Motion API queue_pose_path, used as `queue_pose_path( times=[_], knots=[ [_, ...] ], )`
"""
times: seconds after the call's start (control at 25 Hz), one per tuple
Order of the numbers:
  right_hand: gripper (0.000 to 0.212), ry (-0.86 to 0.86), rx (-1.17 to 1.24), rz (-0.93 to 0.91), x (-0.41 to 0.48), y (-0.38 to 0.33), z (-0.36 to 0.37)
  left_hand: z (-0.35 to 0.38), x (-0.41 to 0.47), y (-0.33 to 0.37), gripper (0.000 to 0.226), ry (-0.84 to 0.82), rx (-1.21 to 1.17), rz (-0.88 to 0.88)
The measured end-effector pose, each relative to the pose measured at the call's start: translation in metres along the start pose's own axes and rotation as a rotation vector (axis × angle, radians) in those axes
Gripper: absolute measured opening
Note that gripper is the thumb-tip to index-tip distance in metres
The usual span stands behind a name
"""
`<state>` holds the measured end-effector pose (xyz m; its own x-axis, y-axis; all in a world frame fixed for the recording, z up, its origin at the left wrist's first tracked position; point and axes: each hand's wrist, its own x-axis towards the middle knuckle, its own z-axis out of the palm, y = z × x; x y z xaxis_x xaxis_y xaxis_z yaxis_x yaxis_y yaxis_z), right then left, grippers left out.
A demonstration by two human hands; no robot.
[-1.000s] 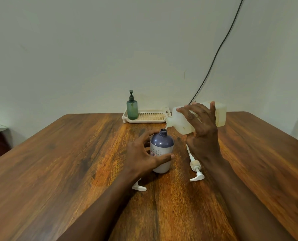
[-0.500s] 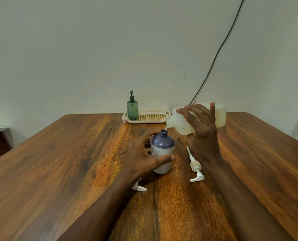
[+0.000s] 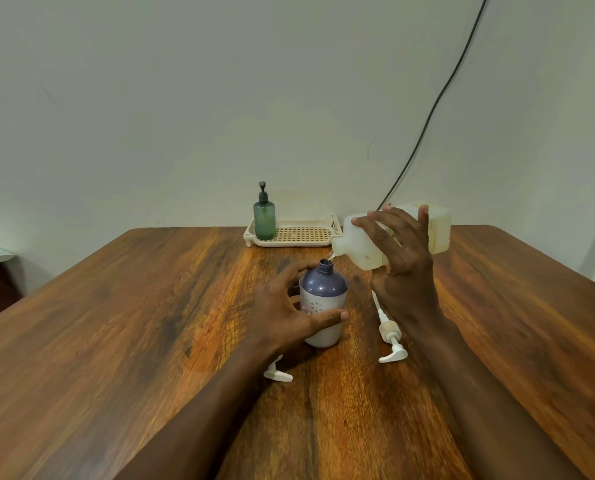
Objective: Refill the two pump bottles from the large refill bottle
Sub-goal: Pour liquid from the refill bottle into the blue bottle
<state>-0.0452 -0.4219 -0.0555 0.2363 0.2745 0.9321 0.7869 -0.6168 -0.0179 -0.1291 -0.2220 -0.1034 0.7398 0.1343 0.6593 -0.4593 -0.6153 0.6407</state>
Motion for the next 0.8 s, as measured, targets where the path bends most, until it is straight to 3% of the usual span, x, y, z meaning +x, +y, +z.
queue_pose_path(
  times=[0.8],
  knots=[
    [0.082, -0.003, -0.013, 0.009, 0.0037, -0.0036, -0.002, 0.0, -0.0006, 0.0008, 0.086, -0.007, 0.0, 0.003]
  ],
)
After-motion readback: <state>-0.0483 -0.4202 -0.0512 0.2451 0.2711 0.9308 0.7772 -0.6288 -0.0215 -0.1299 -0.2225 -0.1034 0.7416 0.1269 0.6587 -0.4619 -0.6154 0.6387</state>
